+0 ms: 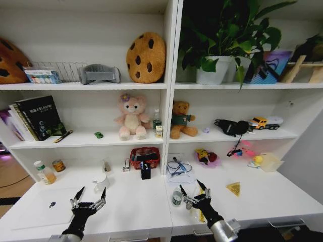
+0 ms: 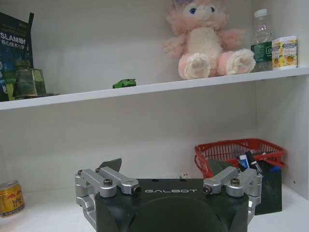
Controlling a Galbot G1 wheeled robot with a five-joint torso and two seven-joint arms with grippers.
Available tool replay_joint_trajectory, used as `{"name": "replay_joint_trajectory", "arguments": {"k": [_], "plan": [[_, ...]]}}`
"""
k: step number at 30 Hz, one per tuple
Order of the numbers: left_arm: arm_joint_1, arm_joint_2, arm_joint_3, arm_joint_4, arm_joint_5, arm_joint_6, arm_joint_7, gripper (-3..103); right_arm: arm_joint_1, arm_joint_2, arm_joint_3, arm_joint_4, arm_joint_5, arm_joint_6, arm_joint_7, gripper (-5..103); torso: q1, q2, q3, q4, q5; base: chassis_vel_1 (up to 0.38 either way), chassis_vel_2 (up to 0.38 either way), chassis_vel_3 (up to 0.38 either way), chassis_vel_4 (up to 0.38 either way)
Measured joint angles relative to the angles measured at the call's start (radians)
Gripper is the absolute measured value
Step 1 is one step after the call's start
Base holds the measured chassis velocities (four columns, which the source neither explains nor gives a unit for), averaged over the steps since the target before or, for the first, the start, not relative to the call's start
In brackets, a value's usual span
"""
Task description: Organize the objects on the table.
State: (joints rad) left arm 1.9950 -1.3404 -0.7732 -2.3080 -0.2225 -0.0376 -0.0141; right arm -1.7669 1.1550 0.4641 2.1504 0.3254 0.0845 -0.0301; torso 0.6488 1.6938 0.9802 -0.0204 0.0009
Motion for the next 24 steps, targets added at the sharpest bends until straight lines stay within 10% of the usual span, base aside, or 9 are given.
{"name": "replay_joint_trajectory", "arguments": {"k": [16, 24], "plan": [[0.021, -0.007, -0.004, 0.005, 0.013, 0.001, -0.002, 99, 0.155, -0.054, -0.144, -0.151, 0.002, -0.024, -0.01, 97, 0.0, 0.0, 0.0, 0.0, 0.0, 0.0, 0.0, 0.0, 0.0], [0.023, -0.015, -0.006, 0.004, 0.015, -0.001, -0.003, 100, 0.163, -0.053, -0.154, -0.169, -0.011, -0.014, -0.023, 79, 0.0, 0.0, 0.0, 0.0001, 0.0, 0.0, 0.0, 0.0, 0.0]]}}
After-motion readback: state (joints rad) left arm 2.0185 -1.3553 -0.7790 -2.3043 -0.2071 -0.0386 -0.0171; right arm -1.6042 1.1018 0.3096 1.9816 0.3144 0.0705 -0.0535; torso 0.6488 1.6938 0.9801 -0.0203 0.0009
